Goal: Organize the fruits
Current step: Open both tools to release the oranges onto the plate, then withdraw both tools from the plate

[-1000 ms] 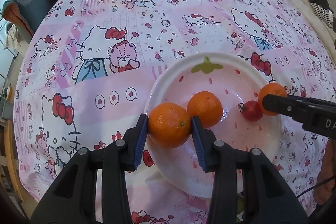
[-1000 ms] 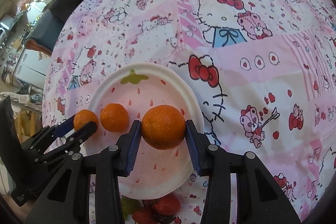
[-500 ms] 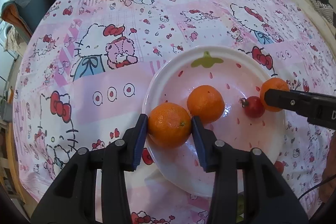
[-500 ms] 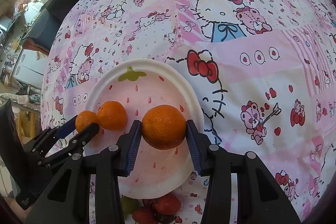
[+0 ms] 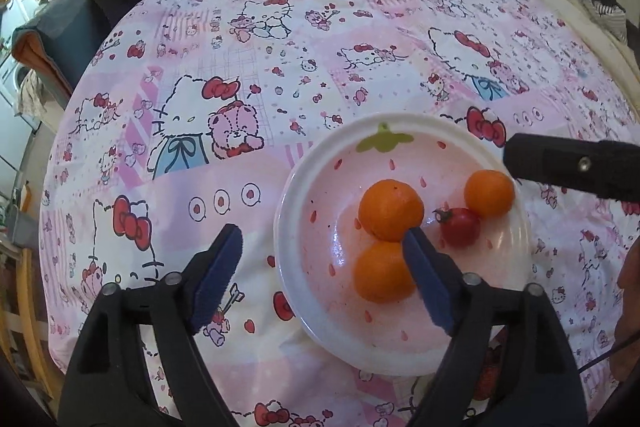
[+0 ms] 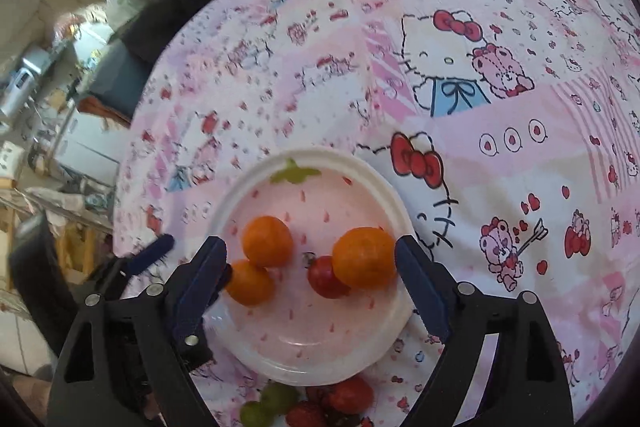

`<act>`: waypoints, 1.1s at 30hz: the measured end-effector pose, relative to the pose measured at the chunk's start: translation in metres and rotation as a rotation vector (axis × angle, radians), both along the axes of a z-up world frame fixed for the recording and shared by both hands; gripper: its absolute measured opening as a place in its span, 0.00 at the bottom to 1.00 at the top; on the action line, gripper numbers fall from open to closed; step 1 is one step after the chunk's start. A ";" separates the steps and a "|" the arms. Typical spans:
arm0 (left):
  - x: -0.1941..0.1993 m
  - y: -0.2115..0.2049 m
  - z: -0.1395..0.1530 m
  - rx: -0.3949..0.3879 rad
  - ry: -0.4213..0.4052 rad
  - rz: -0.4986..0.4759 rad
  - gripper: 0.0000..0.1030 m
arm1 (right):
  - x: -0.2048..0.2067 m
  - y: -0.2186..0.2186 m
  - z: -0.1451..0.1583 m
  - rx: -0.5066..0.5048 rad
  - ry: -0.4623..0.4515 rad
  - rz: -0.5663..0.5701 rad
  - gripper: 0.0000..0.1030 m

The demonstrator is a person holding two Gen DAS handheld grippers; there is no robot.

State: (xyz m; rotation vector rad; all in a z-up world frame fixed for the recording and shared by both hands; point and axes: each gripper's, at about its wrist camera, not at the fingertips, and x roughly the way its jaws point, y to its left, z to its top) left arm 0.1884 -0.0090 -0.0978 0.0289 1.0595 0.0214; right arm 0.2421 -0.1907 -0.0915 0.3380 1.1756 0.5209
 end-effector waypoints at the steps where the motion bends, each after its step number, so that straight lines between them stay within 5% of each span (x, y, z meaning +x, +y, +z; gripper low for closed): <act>1: -0.001 0.002 0.002 -0.008 -0.009 0.008 0.78 | 0.000 0.000 0.002 -0.002 -0.005 0.001 0.86; 15: -0.033 0.013 0.045 -0.068 -0.093 0.046 0.78 | -0.027 -0.019 0.058 0.007 -0.157 -0.044 0.86; 33: -0.109 0.033 0.096 -0.064 -0.230 0.102 0.79 | -0.103 -0.056 0.093 -0.011 -0.231 -0.102 0.86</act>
